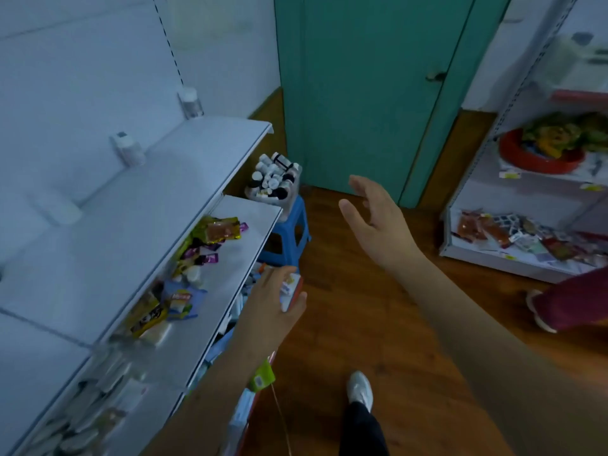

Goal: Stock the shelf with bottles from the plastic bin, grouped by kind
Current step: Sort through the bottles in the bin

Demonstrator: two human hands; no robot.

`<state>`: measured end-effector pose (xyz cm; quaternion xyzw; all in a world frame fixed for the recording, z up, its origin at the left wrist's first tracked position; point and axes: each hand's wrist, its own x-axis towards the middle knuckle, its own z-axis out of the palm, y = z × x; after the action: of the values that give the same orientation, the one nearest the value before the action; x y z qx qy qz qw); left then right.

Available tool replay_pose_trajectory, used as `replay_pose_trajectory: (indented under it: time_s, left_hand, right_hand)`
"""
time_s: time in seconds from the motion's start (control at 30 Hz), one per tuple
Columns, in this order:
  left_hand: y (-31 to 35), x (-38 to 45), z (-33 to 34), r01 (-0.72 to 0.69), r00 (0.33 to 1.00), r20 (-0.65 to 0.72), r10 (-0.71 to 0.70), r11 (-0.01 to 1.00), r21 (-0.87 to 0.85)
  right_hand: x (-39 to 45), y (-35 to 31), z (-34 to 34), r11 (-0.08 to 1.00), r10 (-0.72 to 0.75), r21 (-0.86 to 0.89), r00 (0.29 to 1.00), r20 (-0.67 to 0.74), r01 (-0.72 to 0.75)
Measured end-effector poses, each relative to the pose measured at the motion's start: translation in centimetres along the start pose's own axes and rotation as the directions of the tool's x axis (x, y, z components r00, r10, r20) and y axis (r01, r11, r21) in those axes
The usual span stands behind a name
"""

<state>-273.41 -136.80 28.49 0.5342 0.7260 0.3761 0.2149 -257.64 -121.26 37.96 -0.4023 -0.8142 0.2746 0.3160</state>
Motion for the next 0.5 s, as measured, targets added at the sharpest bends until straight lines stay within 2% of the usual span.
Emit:
replay_pose_trajectory:
  time_s: [0.33,0.5]
  left_hand:
    - [3.7,21.6,7.5,0.120,0.992,-0.045,-0.117,0.991,0.058]
    - [3.9,29.1,9.6,0.161,0.986,-0.062,-0.157,0.985,0.066]
  right_hand:
    - [21.5,12.6,-4.7,0.998,-0.049,0.038,0.995,0.087,0.046]
    - [29.6,16.5,-4.5,0.996,-0.051,0.081,0.992,0.119,0.041]
